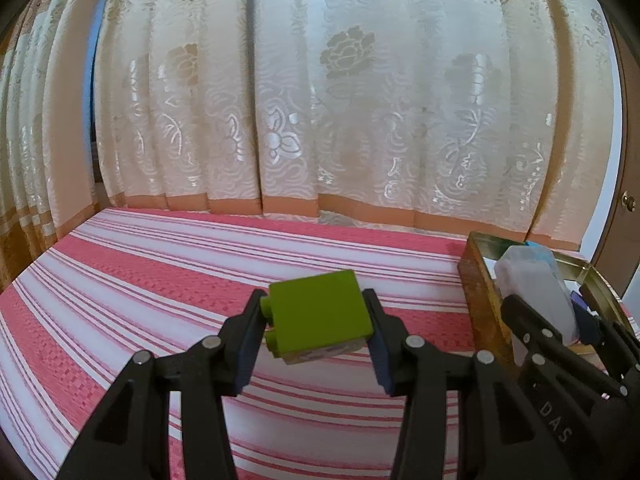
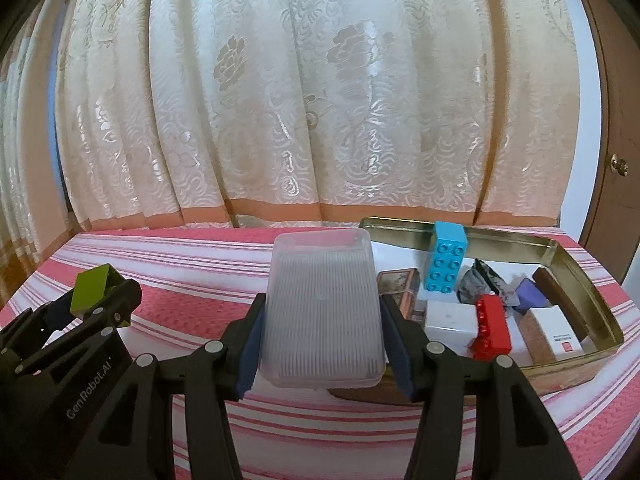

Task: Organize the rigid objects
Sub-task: 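Carry the green cube and clear box toward the tin tray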

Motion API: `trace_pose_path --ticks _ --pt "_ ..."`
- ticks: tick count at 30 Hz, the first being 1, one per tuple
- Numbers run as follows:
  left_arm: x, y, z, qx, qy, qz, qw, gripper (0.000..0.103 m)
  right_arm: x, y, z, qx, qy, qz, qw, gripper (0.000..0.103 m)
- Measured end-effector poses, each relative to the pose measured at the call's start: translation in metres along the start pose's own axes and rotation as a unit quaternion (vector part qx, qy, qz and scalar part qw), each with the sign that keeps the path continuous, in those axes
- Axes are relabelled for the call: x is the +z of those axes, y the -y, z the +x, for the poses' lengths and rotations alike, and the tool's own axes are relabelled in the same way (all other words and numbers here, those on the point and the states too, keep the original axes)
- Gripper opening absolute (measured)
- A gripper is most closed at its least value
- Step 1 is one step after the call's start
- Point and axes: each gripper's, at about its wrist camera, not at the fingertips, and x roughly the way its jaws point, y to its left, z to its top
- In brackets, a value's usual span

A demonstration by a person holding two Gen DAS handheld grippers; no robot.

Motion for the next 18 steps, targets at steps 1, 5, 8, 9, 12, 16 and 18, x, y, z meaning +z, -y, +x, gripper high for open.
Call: trace_pose_path --ticks 1,5,8,9,12,16,18 --pt "0.000 0.001 0.000 0.000 0.000 -0.002 1.0000 0.047 0.000 0.002 -0.001 -0.001 0.001 0.000 1.000 0.057" --pt "-0.002 0.008 0.000 -0.005 -0.004 -0.009 0.9999 0.047 0.000 0.010 -0.004 -0.004 0.005 0.000 1.000 0.057" --pt "-0.003 0.017 -0.001 -0.006 -0.002 -0.001 1.0000 0.047 0.000 0.019 -0.006 -0.008 0.007 0.002 1.000 0.057" --pt "-0.003 0.020 -0.002 -0.008 -0.001 0.001 1.0000 0.047 0.000 0.021 -0.007 -0.009 0.008 0.002 1.000 0.057" --pt "-0.004 0.030 -0.003 -0.014 0.000 0.006 0.9999 0.047 0.001 0.029 -0.008 -0.014 0.011 0.005 1.000 0.057" --pt "-0.006 0.047 -0.004 -0.023 -0.001 0.014 0.9996 0.047 0.001 0.042 -0.010 -0.019 0.013 0.011 1.000 0.057" --pt "-0.006 0.053 -0.005 -0.026 0.000 0.018 0.9995 0.047 0.001 0.048 -0.011 -0.022 0.014 0.014 1.000 0.057"
